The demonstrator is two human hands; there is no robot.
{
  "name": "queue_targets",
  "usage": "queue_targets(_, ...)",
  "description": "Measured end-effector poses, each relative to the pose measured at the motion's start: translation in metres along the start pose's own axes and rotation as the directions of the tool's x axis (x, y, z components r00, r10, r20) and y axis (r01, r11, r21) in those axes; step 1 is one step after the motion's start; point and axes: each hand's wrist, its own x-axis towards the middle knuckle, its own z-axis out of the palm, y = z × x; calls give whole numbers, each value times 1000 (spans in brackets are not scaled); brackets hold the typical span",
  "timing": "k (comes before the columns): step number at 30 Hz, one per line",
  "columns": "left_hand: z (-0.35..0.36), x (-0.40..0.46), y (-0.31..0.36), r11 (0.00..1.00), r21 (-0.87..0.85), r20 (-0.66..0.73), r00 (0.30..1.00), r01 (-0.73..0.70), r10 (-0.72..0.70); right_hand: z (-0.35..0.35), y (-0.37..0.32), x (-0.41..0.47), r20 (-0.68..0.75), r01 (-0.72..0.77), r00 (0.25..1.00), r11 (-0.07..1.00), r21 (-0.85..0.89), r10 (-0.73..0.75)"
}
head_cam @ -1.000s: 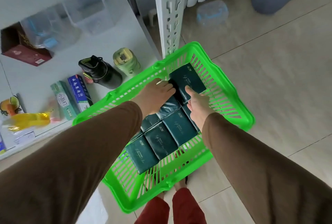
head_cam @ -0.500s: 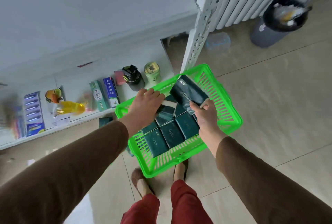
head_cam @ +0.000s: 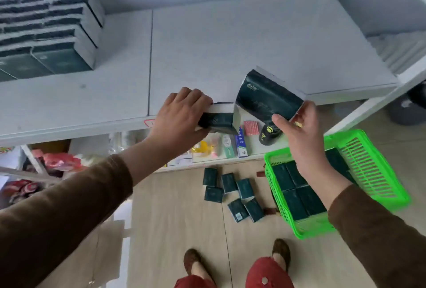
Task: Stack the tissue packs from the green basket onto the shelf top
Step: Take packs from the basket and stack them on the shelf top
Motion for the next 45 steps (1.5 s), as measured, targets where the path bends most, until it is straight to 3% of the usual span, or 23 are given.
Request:
queue_targets(7,-47,27,-151,997,55,-53,997,61,-58,138,-54,60,49,68,997,995,-70,-65)
queue_targets(15,-21,126,-301,984,86,6,988,154,-155,246,-45,197,68,51,997,990,-132,-42)
queue_targets(22,7,225,-419,948,181,81,957,260,-278,334,-43,328,162,127,983,952,-278,-84)
queue_targets(30,37,273,-483,909,354,139,949,218,-282,417,-27,410,346,210,936,883,-419,-59)
queue_targets(33,43,274,-497,929,299,145,952,216,-268,437,-17,425,356,204,933,881,-428,-44)
queue_targets(39,55,264,-506,953,260,88,979,154,-182,454,-1,431,181,146,980,908,-393,-79)
queue_targets(45,51,266,-498,939,264,106,961,221,-256,458,4,426,146,120,987,891,-437,-62)
